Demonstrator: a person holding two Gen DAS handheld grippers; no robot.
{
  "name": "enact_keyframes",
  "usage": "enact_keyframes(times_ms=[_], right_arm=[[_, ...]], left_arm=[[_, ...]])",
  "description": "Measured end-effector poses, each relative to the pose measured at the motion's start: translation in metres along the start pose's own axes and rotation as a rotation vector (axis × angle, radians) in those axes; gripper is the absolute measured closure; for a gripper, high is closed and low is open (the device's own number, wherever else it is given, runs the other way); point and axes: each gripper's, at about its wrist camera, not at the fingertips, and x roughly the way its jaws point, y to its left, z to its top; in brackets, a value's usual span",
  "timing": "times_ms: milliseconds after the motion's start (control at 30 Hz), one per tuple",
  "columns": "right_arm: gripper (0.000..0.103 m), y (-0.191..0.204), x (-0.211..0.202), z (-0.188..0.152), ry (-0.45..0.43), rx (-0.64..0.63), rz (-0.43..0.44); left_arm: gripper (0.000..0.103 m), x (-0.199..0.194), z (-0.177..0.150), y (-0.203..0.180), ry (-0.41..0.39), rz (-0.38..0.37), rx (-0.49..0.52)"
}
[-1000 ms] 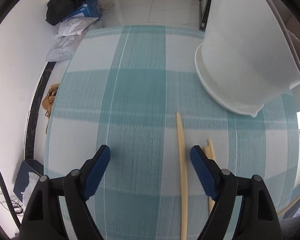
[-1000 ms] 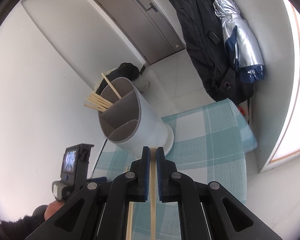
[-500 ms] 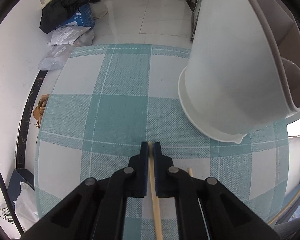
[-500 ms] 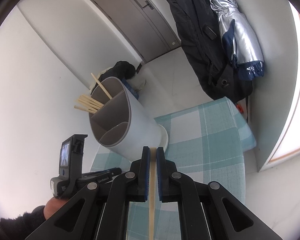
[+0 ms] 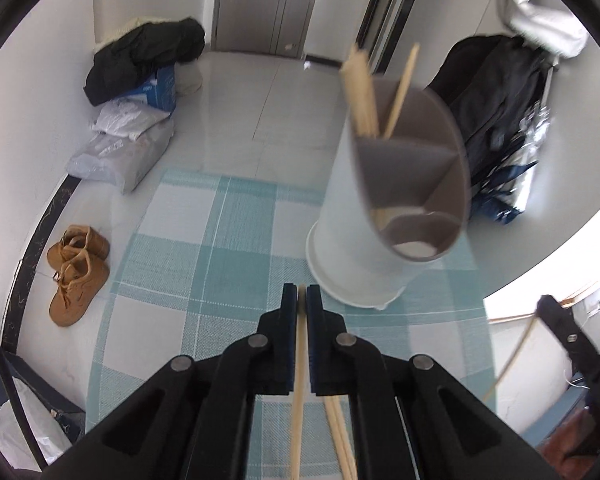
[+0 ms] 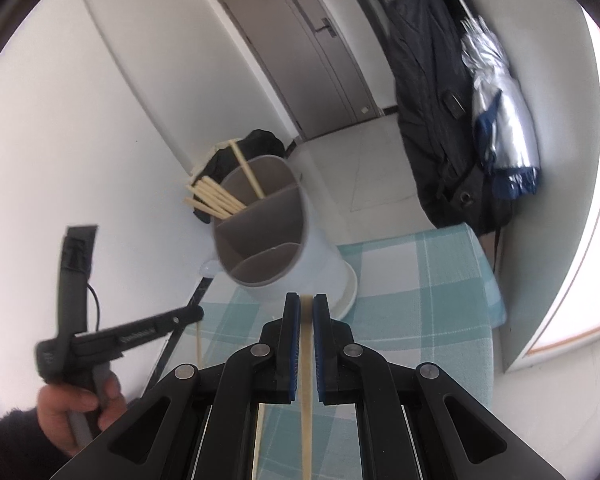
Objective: Organize utensils
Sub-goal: 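Lift the chopstick with the right gripper while the left gripper grasps another chopstick, then carry both chopsticks over the caddy and lower them into its compartments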
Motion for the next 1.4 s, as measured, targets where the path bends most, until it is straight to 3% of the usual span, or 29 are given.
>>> enact_keyframes(times_ms=[167, 400, 733, 1000, 1400], right_arm=[[0.097, 0.031, -0.013, -0.01, -0.054, -0.108, -0.006], [0.097, 0.064, -0.031, -0.025, -0.123, -0.218, -0.031], [0.098, 0.079, -0.041, -0.036, -0.148, -0.243, -0.07], [0.098, 0.079, -0.05, -0.037, -0.177, -0.218, -0.068], [0.098, 0.077, -0.058, -0.016, -0.213, -0.179, -0.048]], left_arm=[[0.102, -0.028, -0.001, 0.003, -0.092, -0.063, 0.018], [0.102, -0.054, -0.011, 0.001, -0.189, -0.071, 0.101], [0.103, -0.064, -0.01, -0.003, -0.166, -0.061, 0.148], [0.103, -0.083, -0.013, -0.009, -0.18, -0.098, 0.183], [0.103, -0.109, 0.019, -0.03, -0.192, -0.169, 0.194]])
